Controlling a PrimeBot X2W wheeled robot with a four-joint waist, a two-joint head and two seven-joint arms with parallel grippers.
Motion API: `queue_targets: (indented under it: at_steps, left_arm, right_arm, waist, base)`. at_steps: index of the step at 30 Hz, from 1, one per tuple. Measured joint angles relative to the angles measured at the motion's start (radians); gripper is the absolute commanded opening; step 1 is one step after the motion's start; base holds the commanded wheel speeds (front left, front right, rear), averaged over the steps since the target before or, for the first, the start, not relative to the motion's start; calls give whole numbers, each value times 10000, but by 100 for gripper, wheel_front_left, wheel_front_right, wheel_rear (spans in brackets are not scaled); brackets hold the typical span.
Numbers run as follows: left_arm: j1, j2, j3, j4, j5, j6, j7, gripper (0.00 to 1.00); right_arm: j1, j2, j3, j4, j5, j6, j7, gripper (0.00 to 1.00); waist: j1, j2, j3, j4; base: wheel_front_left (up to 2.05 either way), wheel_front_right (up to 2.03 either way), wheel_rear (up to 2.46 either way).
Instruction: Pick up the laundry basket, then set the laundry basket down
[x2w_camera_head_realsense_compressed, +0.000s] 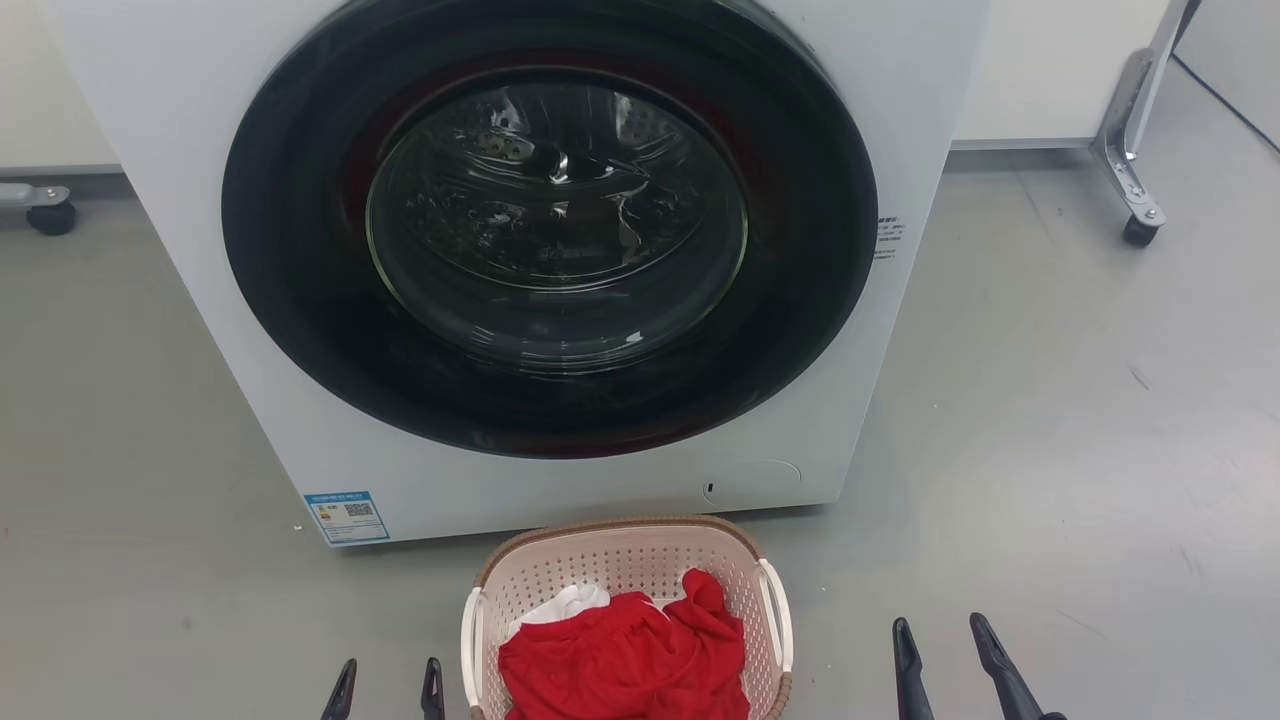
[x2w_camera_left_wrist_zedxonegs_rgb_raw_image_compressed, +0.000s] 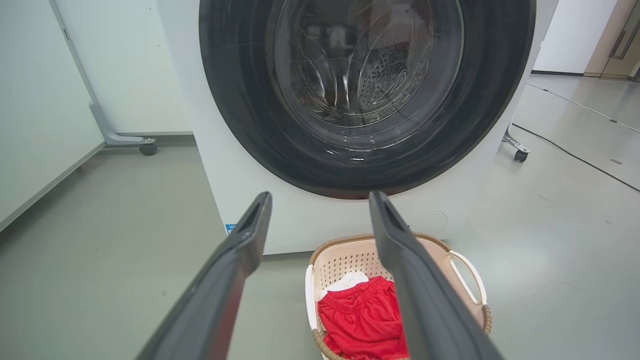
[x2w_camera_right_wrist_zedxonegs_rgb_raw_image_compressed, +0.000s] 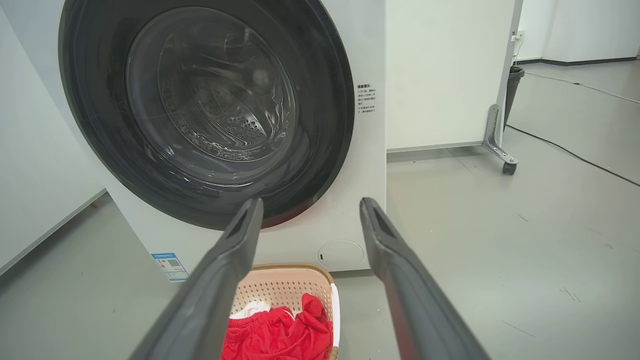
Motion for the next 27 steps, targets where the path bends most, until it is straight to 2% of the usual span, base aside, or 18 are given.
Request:
queue_targets:
  at_steps: [9, 10, 19, 27]
  left_arm:
    - [-5, -31, 46, 40, 75, 0, 0, 100]
    - [3, -44, 46, 81, 73, -8, 6, 0]
    - [204, -71, 105, 591, -155, -105, 107, 0]
    - [145, -82, 303, 669, -1149, -288, 334, 0]
  right_arm:
    - [0, 2, 13, -82, 79, 0, 0, 100]
    - [1, 4, 13, -31, 84, 0, 17, 0]
    - [187, 10, -82, 529, 391, 88, 67, 0]
    - [158, 17, -370, 631, 1294, 236, 297, 0]
  waist:
    - [0, 0, 69, -1]
    - [1, 0, 74, -2]
    - [0, 0, 73, 13]
    - [0, 0, 35, 63]
  base:
    - [0, 0, 0]
    - [0, 0, 0]
    - [0, 0, 0]
    - [0, 0, 0]
